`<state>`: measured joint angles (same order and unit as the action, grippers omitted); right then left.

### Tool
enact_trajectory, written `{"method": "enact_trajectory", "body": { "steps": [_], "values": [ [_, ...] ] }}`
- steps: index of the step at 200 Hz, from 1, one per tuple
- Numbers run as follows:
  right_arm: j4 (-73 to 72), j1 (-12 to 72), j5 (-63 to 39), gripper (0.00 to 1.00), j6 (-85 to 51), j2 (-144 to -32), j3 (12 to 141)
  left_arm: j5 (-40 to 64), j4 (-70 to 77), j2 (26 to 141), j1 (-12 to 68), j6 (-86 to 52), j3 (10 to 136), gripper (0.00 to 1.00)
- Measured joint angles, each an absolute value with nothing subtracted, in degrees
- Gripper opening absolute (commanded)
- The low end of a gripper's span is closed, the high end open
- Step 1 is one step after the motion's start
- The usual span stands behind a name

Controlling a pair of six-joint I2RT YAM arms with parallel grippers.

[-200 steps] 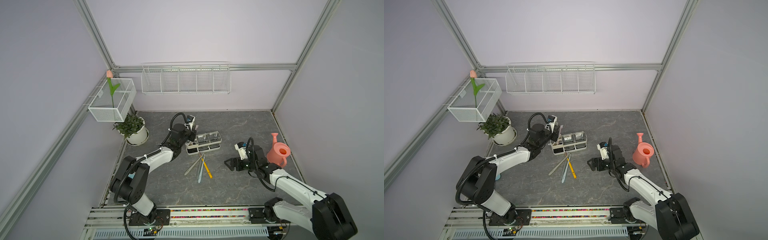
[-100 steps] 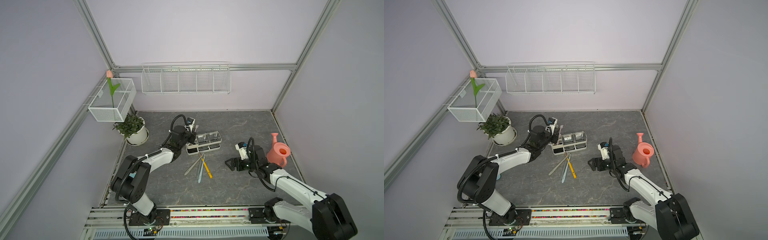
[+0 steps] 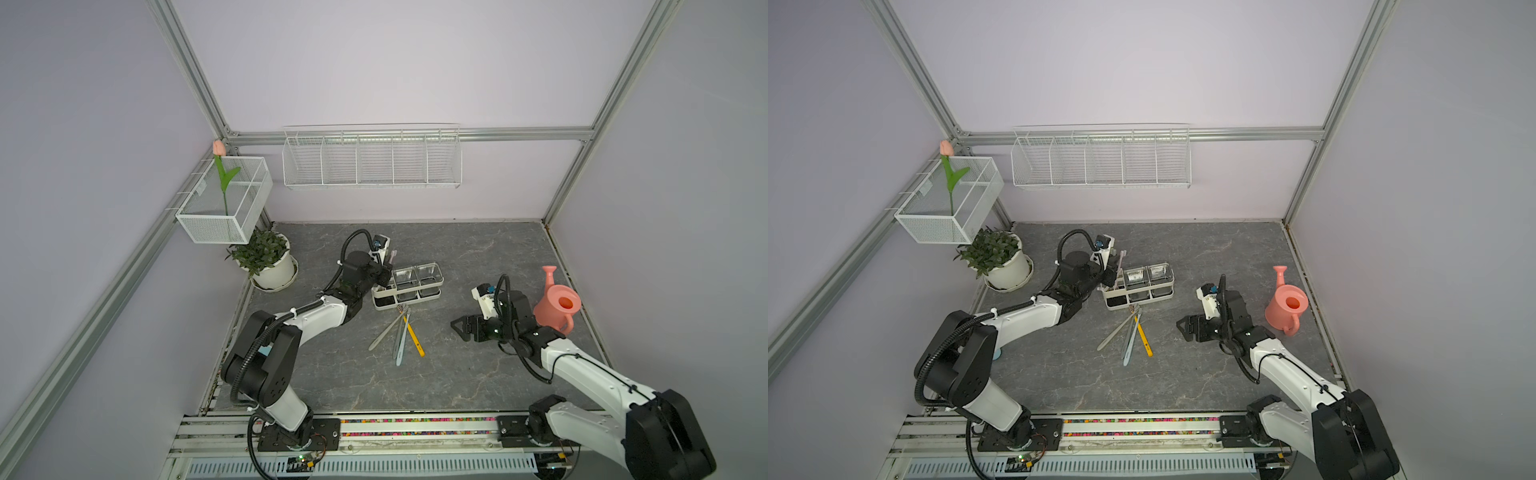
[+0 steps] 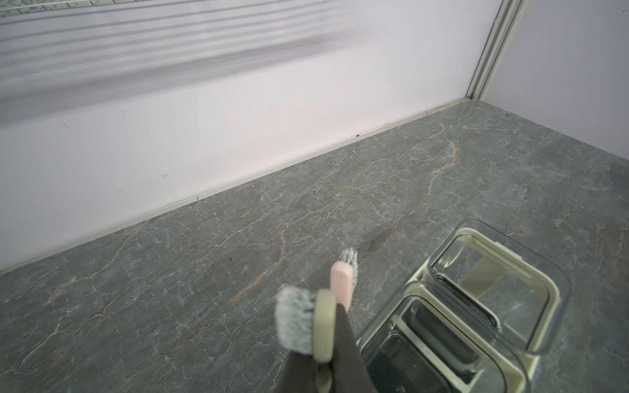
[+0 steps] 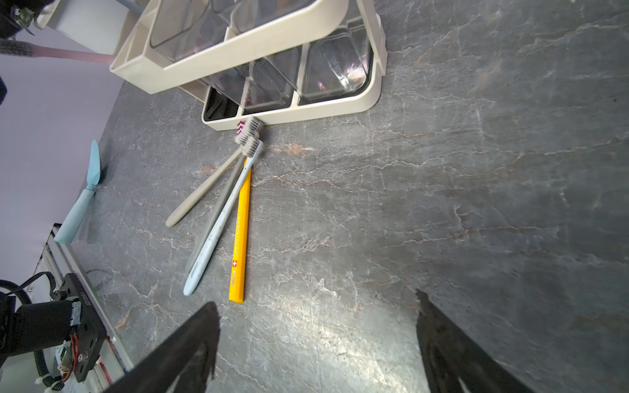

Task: Place the toothbrush into the toothbrush holder
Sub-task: Place the toothbrush in the toothbrush holder.

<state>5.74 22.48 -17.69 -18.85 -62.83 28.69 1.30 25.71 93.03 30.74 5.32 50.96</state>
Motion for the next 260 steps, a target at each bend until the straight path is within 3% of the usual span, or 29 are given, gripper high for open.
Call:
{"method": "enact_trajectory", "body": {
  "steps": [71, 120, 260],
  "values": [
    [6.20, 22.20, -17.69, 0.92, -18.74, -62.78, 28.69, 0.47, 26.20, 93.03, 30.74, 5.28, 50.50, 0.16],
    [6.20, 22.17, -17.91, 0.92, -18.31, -62.76, 28.69, -0.03, 26.44, 93.03, 30.74, 5.28, 50.24, 0.27],
    [6.20, 21.78, -18.28, 0.92, -17.96, -62.65, 28.69, -0.38, 29.87, 91.85, 30.74, 5.32, 47.88, 0.36]
  ]
}}
